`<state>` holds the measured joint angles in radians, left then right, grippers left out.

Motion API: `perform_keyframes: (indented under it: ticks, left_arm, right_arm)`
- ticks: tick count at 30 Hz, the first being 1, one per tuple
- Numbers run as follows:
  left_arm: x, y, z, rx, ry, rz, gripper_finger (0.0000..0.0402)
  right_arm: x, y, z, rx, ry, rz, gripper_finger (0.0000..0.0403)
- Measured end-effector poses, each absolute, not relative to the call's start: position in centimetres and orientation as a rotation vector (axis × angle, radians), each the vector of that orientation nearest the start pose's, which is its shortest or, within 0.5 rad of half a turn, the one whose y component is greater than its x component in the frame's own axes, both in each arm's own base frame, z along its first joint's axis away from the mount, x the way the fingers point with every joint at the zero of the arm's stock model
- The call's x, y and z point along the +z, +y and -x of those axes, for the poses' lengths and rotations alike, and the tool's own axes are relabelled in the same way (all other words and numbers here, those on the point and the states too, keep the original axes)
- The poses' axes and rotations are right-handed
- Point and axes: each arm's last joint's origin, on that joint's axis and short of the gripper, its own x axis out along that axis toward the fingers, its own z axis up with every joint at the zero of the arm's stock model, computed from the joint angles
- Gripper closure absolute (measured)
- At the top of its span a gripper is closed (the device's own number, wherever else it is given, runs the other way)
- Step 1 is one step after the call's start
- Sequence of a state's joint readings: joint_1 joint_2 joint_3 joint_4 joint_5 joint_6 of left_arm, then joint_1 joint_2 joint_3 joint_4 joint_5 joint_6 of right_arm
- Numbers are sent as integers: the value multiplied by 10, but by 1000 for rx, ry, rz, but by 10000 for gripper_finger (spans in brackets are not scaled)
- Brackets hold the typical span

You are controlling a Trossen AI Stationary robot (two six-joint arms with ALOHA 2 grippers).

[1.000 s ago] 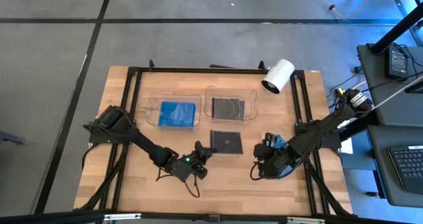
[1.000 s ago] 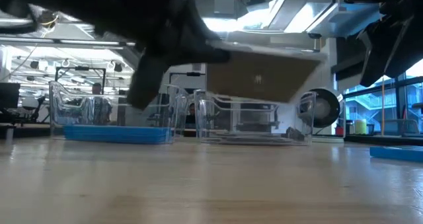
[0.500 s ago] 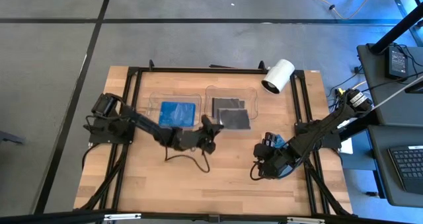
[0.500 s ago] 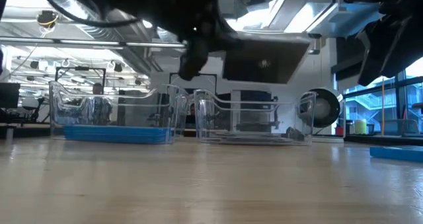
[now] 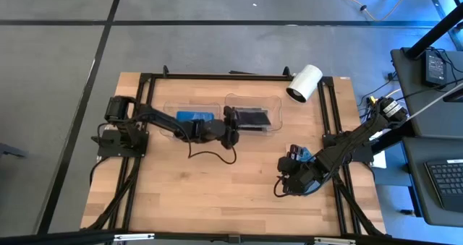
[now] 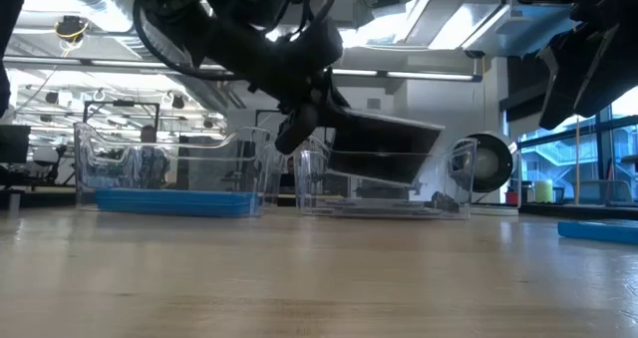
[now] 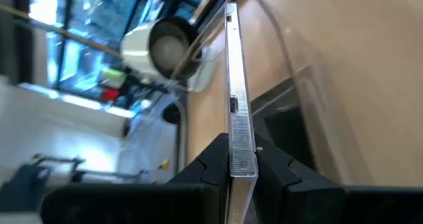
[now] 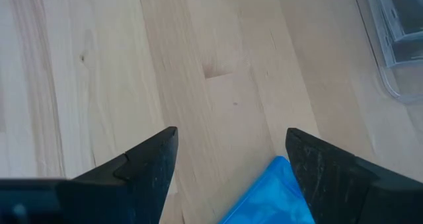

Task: Pick & place jewel cases by type
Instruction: Put the black CD case into the right transparent bin

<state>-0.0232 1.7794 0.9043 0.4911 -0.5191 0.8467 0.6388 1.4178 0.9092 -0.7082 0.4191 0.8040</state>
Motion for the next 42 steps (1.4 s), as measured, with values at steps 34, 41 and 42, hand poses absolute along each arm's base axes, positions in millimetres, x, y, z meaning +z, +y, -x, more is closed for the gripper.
perform_keyframes:
  ticks: [34, 41, 42]
  left_arm:
    - [173, 27, -362, 289, 591, -829, 273]
    - [179, 27, -359, 414, 644, -912, 238]
    - [180, 25, -359, 395, 626, -894, 236]
  right_arm:
    - [209, 143, -212, -231, 1026, -117, 119]
    - [209, 144, -212, -224, 1048, -169, 119]
    - [209, 144, -212, -223, 1056, -188, 119]
